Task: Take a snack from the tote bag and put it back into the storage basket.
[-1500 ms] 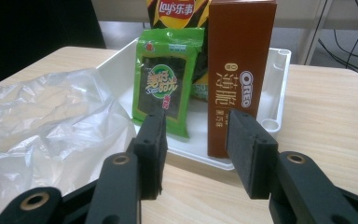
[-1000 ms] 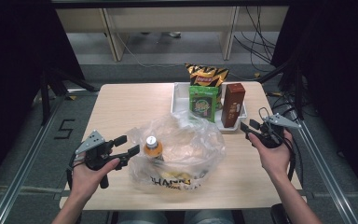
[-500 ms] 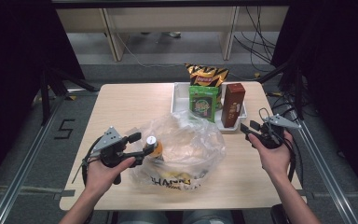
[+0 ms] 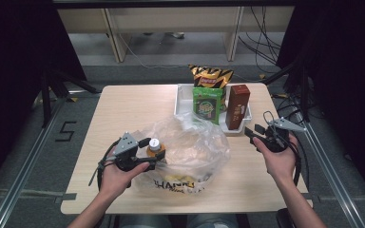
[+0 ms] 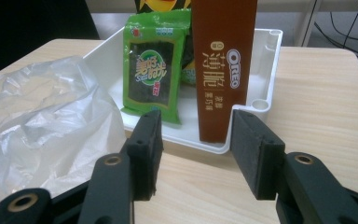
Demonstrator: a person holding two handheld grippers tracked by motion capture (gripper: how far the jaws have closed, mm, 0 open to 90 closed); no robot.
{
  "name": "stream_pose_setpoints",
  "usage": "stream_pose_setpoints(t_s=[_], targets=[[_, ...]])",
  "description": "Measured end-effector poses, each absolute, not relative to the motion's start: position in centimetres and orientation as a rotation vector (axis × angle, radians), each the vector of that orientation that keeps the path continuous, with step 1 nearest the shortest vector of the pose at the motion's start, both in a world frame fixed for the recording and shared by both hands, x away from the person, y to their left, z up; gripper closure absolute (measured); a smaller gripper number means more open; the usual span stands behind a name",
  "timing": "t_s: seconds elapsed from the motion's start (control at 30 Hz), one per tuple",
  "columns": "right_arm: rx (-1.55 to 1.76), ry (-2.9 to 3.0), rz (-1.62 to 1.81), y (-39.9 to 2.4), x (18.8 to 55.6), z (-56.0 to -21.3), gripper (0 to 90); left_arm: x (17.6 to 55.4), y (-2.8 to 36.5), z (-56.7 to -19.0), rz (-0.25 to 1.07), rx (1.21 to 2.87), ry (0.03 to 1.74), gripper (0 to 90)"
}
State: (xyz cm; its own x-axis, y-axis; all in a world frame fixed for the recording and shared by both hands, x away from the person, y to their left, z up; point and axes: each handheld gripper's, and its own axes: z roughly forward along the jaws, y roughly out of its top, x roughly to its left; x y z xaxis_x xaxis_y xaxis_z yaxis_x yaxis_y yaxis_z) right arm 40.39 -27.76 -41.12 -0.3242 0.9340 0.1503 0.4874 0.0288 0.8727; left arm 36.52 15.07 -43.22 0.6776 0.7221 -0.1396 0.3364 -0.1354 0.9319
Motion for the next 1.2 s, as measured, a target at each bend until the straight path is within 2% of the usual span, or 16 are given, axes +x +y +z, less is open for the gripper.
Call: stream_pose_setpoints(t_s=[0.23, 0.67, 0.9, 1.2], targets=[[1.438, 1.836, 1.244, -28.0, 40.7, -41.7, 53.9, 37.0, 15.1, -44.5, 0.453, 1.775, 0.862, 25.4], [1.440, 1.871, 1.235, -28.3, 40.4, -41.9, 53.4, 37.2, 14.8, -45.8, 0.450, 1.810, 0.846, 23.3], [1.513, 1.837, 1.231, -28.2, 40.2, -41.9, 53.4, 37.3, 14.8, -45.9, 0.459, 1.807, 0.836, 26.0], [1.514, 1.827, 1.249, -28.4, 40.2, -42.0, 53.4, 37.4, 14.8, -46.5, 0.455, 1.836, 0.813, 25.1]])
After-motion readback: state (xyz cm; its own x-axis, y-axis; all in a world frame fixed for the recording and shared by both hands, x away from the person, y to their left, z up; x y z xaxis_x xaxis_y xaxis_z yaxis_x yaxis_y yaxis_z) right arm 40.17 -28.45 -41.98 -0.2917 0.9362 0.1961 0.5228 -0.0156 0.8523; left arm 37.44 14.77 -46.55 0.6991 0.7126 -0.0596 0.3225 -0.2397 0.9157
